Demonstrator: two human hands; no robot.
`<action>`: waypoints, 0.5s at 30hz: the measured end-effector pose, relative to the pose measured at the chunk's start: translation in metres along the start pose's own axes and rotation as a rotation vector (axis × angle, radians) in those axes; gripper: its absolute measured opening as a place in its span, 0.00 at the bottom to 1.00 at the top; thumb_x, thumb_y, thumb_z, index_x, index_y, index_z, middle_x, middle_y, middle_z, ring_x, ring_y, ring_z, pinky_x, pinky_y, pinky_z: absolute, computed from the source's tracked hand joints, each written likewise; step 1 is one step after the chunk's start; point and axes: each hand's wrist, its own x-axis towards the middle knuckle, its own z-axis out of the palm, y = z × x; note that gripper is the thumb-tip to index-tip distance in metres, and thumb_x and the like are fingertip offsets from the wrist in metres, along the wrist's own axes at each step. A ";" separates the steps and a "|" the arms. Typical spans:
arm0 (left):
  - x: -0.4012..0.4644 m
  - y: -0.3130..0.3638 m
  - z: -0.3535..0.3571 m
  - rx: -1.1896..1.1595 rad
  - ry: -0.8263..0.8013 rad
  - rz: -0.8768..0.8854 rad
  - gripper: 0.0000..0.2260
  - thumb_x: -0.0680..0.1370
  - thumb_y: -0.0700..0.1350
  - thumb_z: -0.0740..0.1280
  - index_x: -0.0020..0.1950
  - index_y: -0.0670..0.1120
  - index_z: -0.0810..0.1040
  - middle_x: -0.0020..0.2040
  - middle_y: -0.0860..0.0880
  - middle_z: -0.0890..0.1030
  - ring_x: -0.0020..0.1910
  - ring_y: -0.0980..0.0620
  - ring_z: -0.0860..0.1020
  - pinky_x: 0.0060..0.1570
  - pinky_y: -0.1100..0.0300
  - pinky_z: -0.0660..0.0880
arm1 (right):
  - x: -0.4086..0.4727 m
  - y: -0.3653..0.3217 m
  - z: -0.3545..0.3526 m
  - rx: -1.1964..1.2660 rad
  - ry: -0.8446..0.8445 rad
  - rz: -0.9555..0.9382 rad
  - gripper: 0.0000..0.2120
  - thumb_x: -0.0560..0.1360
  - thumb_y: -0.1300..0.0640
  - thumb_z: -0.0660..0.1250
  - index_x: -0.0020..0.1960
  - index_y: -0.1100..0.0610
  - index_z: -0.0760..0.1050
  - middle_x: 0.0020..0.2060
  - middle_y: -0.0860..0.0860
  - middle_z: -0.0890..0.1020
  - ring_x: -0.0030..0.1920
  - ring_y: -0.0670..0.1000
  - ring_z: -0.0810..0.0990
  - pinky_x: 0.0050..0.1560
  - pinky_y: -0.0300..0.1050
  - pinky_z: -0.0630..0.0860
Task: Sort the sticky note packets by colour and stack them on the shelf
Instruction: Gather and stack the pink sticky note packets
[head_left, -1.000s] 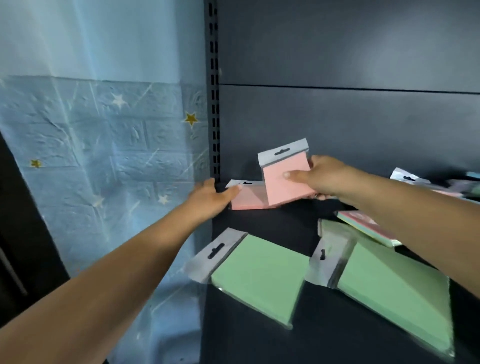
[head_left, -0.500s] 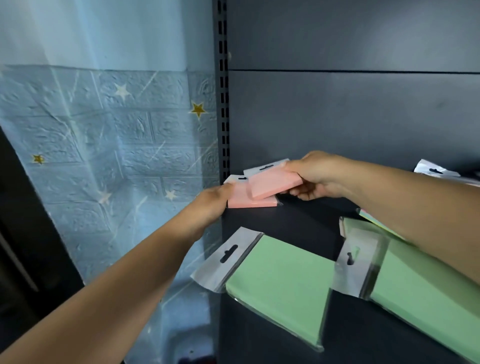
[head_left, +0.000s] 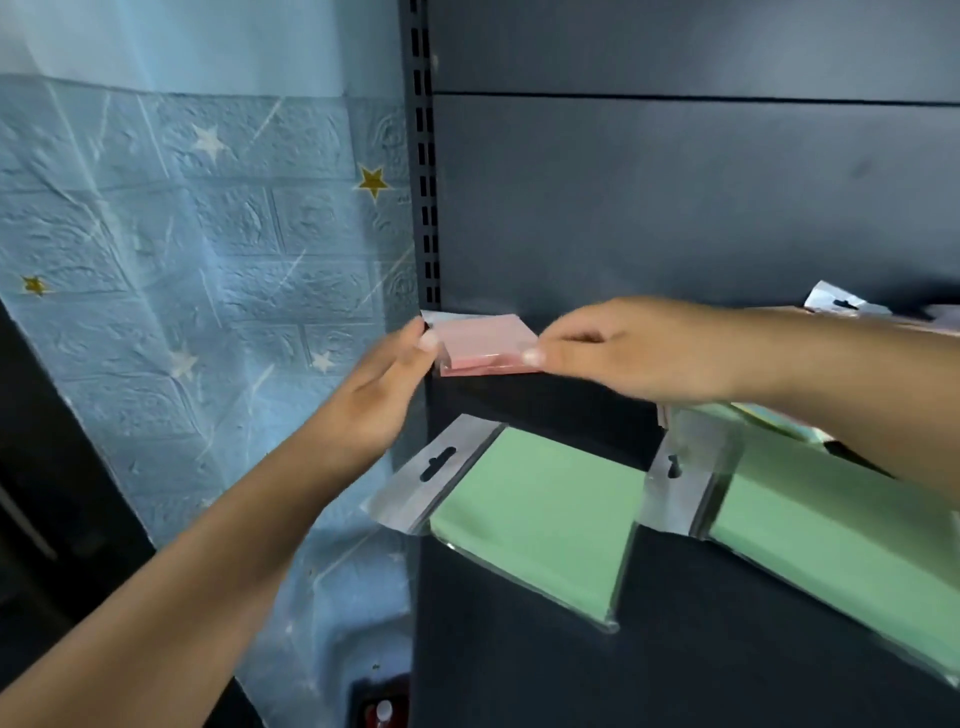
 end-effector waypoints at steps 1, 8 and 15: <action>-0.017 0.001 -0.006 0.024 -0.074 0.049 0.20 0.75 0.60 0.53 0.67 0.64 0.63 0.64 0.70 0.64 0.65 0.72 0.60 0.64 0.71 0.53 | -0.013 -0.002 0.002 -0.036 -0.052 -0.050 0.26 0.75 0.39 0.51 0.59 0.55 0.74 0.55 0.49 0.78 0.57 0.49 0.74 0.58 0.43 0.69; -0.069 0.013 -0.020 0.537 -0.456 0.382 0.24 0.64 0.77 0.43 0.58 0.76 0.57 0.64 0.81 0.46 0.65 0.81 0.45 0.58 0.86 0.42 | -0.041 0.030 0.040 -0.107 -0.014 -0.290 0.25 0.77 0.35 0.47 0.72 0.41 0.60 0.71 0.38 0.64 0.71 0.40 0.61 0.68 0.32 0.56; -0.052 0.036 0.003 0.750 -0.573 0.400 0.23 0.73 0.67 0.50 0.68 0.71 0.55 0.70 0.73 0.49 0.65 0.78 0.47 0.58 0.83 0.42 | -0.066 0.041 0.047 -0.278 -0.024 -0.239 0.29 0.77 0.34 0.43 0.75 0.42 0.51 0.75 0.42 0.55 0.75 0.45 0.53 0.73 0.40 0.52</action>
